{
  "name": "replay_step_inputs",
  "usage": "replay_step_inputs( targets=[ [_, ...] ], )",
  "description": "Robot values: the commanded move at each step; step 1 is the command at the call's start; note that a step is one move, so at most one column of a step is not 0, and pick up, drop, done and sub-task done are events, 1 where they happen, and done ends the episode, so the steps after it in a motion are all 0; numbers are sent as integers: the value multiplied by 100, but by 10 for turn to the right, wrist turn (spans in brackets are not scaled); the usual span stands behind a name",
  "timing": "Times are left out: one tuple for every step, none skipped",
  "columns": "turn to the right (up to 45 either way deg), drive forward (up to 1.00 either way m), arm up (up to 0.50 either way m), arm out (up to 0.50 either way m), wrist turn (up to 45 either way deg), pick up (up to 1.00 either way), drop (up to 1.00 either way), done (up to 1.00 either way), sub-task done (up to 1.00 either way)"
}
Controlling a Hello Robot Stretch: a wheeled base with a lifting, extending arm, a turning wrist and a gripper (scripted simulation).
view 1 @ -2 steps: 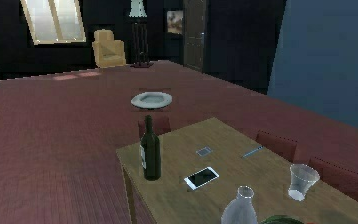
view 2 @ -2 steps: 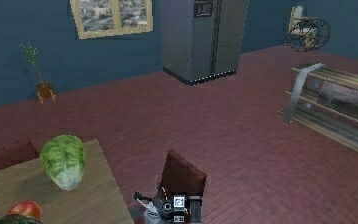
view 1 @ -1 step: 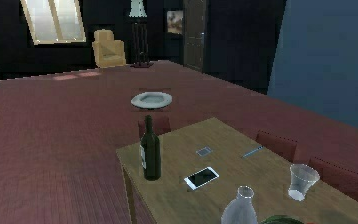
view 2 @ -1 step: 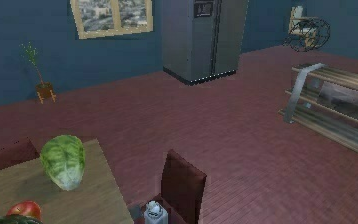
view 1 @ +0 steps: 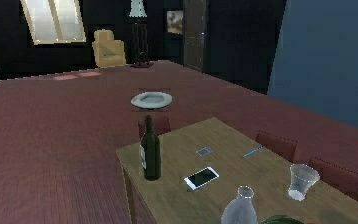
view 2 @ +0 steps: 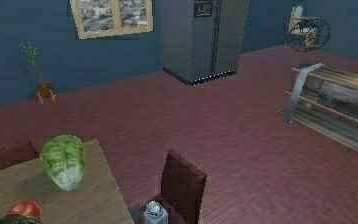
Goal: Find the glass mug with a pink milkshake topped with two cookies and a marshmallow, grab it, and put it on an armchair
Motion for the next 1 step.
replay_step_inputs(
  targets=[
    [0,0,10,0,0,0,0,0,0]
  ],
)
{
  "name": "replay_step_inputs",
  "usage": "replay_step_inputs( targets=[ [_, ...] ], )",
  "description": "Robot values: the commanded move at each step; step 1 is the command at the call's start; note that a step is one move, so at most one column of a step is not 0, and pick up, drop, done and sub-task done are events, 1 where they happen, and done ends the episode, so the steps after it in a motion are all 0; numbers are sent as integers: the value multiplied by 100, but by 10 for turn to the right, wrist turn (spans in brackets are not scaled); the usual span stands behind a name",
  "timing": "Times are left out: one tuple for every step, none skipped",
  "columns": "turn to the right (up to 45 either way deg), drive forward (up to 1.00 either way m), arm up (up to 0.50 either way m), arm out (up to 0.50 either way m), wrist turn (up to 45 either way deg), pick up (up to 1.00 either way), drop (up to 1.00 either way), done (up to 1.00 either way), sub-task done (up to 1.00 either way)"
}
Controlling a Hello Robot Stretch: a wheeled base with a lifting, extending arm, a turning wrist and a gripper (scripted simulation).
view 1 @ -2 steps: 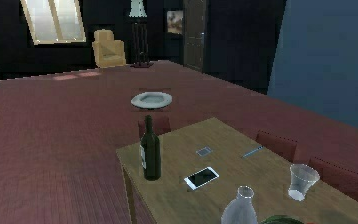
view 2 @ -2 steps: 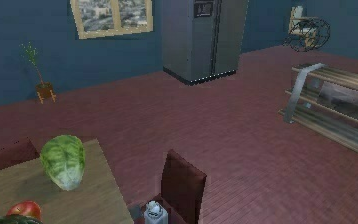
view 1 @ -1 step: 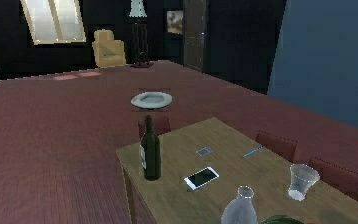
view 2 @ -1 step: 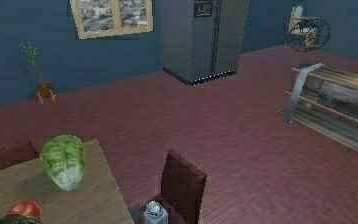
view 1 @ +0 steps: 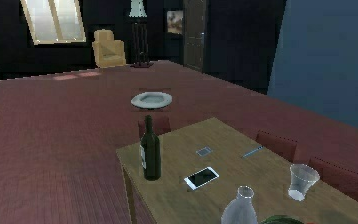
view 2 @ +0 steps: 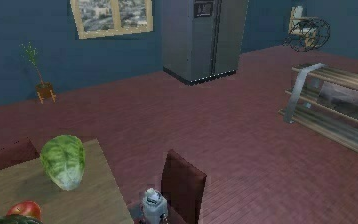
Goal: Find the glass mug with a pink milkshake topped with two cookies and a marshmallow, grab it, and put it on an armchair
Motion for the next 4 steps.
replay_step_inputs(
  targets=[
    [0,0,50,0,0,0,0,0,0],
    [0,0,12,0,0,0,0,0,0],
    [0,0,0,0,-450,0,0,0,0],
    [0,0,0,0,-450,0,0,0,0]
  ],
)
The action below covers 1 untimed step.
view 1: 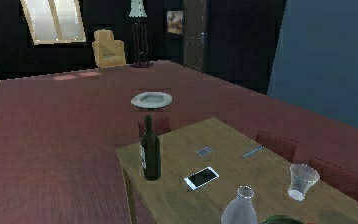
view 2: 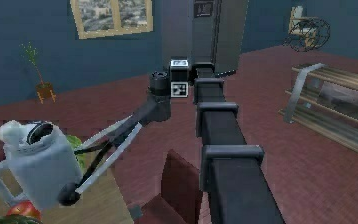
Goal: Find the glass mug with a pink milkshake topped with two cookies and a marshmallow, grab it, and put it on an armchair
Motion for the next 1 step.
replay_step_inputs(
  targets=[
    [0,0,0,0,-120,0,0,0,0]
  ],
)
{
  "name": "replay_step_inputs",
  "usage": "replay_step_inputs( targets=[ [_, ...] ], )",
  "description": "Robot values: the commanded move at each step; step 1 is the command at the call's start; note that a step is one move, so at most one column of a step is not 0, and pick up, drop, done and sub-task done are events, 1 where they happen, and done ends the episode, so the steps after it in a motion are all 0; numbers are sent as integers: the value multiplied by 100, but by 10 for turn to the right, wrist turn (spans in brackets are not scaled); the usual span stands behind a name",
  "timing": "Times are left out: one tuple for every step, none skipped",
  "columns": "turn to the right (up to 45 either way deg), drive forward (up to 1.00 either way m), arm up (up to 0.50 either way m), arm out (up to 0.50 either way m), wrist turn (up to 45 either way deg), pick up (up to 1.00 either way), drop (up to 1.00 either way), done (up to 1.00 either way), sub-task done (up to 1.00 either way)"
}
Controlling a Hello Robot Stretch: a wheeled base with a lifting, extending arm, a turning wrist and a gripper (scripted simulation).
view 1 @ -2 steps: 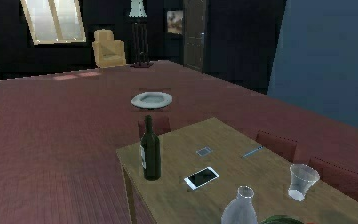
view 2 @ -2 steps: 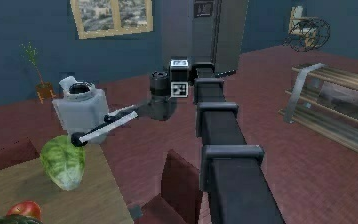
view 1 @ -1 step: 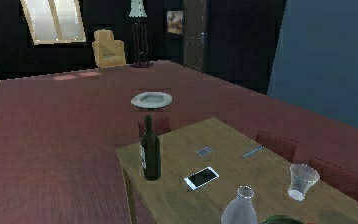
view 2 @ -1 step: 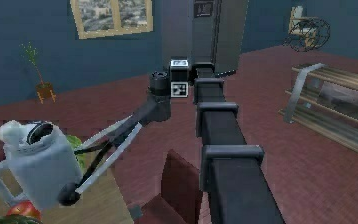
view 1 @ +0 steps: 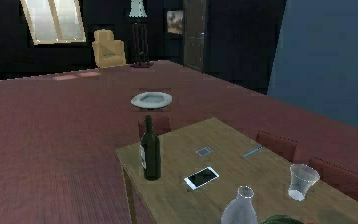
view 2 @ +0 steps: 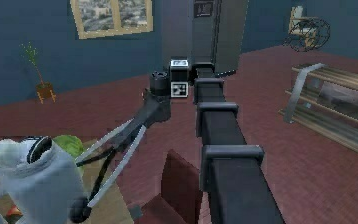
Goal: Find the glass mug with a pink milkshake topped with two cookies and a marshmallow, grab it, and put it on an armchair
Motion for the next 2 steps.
replay_step_inputs(
  targets=[
    [0,0,0,-26,0,0,0,0,0],
    [450,0,0,0,0,0,0,0,0]
  ],
)
